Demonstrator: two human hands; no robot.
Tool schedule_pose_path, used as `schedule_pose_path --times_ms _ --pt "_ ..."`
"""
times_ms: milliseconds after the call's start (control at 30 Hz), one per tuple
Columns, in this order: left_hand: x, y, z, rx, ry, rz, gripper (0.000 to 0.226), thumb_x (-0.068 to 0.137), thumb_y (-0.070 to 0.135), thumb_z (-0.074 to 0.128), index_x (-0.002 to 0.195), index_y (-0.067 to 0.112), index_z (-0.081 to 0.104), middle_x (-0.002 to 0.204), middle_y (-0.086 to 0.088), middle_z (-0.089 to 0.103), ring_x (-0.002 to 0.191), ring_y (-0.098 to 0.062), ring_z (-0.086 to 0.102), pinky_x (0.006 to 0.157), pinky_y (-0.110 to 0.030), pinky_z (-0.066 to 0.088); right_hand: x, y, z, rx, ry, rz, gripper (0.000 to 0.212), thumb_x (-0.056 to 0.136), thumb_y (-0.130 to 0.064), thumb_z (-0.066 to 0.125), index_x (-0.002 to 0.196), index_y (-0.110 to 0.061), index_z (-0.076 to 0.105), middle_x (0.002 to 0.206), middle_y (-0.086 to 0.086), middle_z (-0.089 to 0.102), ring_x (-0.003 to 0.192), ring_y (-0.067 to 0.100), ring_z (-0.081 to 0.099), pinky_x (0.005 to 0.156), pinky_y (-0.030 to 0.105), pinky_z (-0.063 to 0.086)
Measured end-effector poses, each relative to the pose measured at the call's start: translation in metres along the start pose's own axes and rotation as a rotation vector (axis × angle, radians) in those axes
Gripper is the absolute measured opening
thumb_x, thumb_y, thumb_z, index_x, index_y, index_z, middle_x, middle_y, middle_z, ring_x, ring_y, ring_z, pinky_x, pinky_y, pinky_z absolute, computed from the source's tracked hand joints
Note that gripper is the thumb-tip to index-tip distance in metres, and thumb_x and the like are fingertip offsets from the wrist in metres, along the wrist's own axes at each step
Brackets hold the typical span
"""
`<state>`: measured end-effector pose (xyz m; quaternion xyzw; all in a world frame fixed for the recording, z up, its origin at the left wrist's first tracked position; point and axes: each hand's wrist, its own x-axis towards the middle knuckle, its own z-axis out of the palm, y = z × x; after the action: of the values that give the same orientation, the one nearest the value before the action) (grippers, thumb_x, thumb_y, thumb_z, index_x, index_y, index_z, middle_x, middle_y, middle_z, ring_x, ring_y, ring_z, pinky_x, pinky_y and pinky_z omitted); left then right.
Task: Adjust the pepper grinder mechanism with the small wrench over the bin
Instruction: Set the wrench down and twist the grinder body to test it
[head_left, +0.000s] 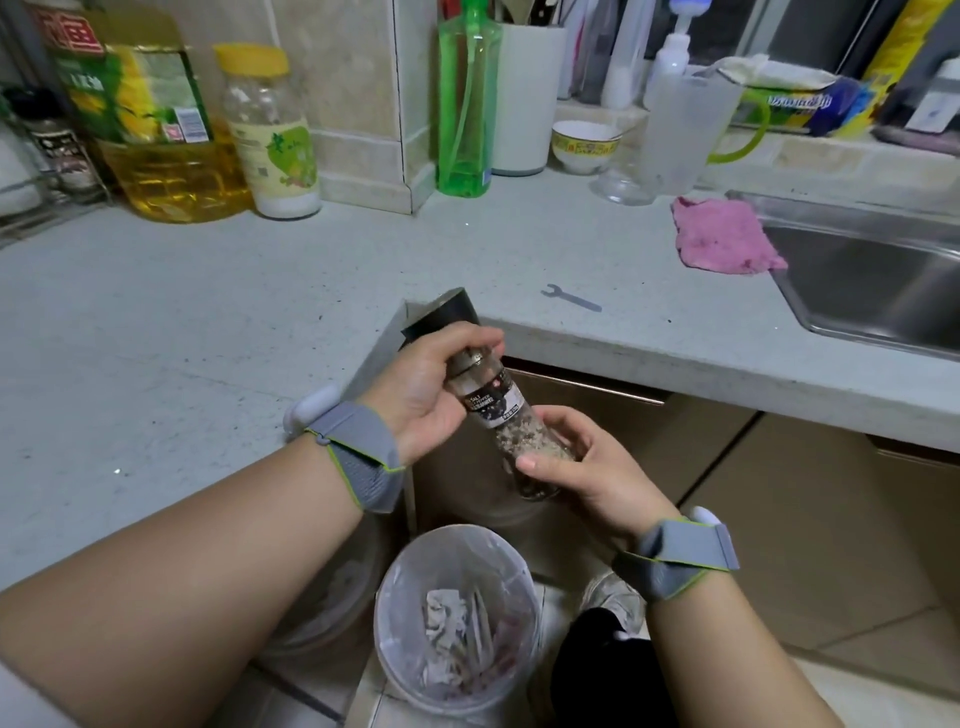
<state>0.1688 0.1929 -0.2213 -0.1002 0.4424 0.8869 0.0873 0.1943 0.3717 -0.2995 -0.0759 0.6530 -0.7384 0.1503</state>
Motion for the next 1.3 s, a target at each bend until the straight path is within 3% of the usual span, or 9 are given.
schedule_pose_path --times_ms 67,200,400,667,833,967,1067,1133,1300 --pt "-0.002 0.001 0.0 0.026 0.041 0.037 0.009 0.078 0.015 0.073 0.084 0.012 0.067 0.082 -0.009 0.063 0.075 -0.019 0.063 0.078 -0.033 0.055 -0.002 -0.003 -0.003 0.013 0.127 -0.067 0.052 0.056 -0.008 0.087 0.103 -0.015 0.064 0.099 0.005 0.07 0.086 0.021 0.064 0.077 0.037 0.056" --pt "0.002 0.01 -0.01 0.081 0.191 0.023 0.052 0.085 0.053 0.06 0.121 0.016 0.053 0.113 -0.014 0.064 0.1 -0.029 0.066 0.091 -0.051 0.053 -0.005 -0.036 -0.023 -0.188 0.324 -0.257 0.057 0.052 -0.006 0.092 0.097 -0.027 0.063 0.099 0.0 0.068 0.083 0.014 0.065 0.076 0.031 0.054" --pt "-0.002 -0.004 -0.009 0.321 0.165 -0.303 0.047 0.09 0.058 0.047 0.105 0.014 0.056 0.092 -0.02 0.067 0.07 -0.03 0.07 0.054 -0.038 0.058 0.001 -0.101 -0.032 -0.228 0.205 -0.44 0.067 0.053 -0.019 0.089 0.114 -0.029 0.062 0.106 -0.004 0.063 0.097 0.013 0.061 0.095 0.035 0.05" --pt "0.003 -0.012 -0.009 0.346 0.153 -0.33 0.057 0.096 0.053 0.031 0.091 0.003 0.058 0.056 -0.016 0.06 0.037 -0.021 0.049 0.03 -0.017 0.035 0.018 -0.095 0.009 0.596 0.112 -0.337 0.076 0.071 0.004 0.068 0.139 0.002 0.035 0.11 0.019 0.066 0.1 0.026 0.067 0.088 0.041 0.054" --pt "0.004 -0.013 -0.002 0.483 0.269 0.011 0.035 0.1 0.039 0.029 0.087 0.013 0.048 0.073 -0.017 0.057 0.043 -0.022 0.05 0.031 -0.017 0.031 0.018 -0.088 0.016 0.794 0.198 -0.314 0.057 0.07 -0.001 0.066 0.124 0.005 0.048 0.106 0.022 0.064 0.093 0.024 0.071 0.087 0.039 0.055" --pt "-0.002 -0.013 -0.001 0.962 0.314 0.692 0.032 0.102 0.031 0.035 0.093 0.005 0.051 0.079 -0.003 0.052 0.07 -0.021 0.05 0.057 -0.029 0.045 0.022 -0.083 0.019 0.972 0.305 -0.204 0.015 0.081 -0.004 0.065 0.093 -0.004 0.057 0.088 0.017 0.071 0.084 0.024 0.072 0.074 0.046 0.06" --pt "-0.018 -0.003 0.002 1.175 0.126 1.144 0.031 0.094 0.024 0.042 0.101 -0.003 0.055 0.093 -0.007 0.053 0.083 -0.017 0.048 0.073 -0.02 0.04 0.023 -0.082 0.023 1.15 0.365 -0.081 0.024 0.087 -0.012 0.066 0.108 -0.003 0.059 0.09 0.021 0.069 0.078 0.028 0.07 0.058 0.046 0.061" --pt "-0.023 0.0 0.0 1.339 -0.017 1.348 0.029 0.09 0.018 0.047 0.095 -0.008 0.06 0.096 -0.018 0.055 0.089 -0.024 0.048 0.079 -0.03 0.042 0.025 -0.079 0.028 1.188 0.422 0.026 0.034 0.086 -0.017 0.07 0.116 -0.005 0.061 0.098 0.02 0.071 0.083 0.03 0.07 0.07 0.048 0.061" --pt "-0.022 -0.009 -0.003 1.483 -0.162 1.434 0.018 0.085 0.007 0.054 0.085 -0.006 0.065 0.086 -0.021 0.055 0.081 -0.029 0.047 0.071 -0.039 0.041 0.018 -0.06 0.034 1.135 0.55 0.229 0.025 0.086 -0.024 0.071 0.105 -0.011 0.061 0.09 0.012 0.069 0.083 0.026 0.068 0.074 0.05 0.059"
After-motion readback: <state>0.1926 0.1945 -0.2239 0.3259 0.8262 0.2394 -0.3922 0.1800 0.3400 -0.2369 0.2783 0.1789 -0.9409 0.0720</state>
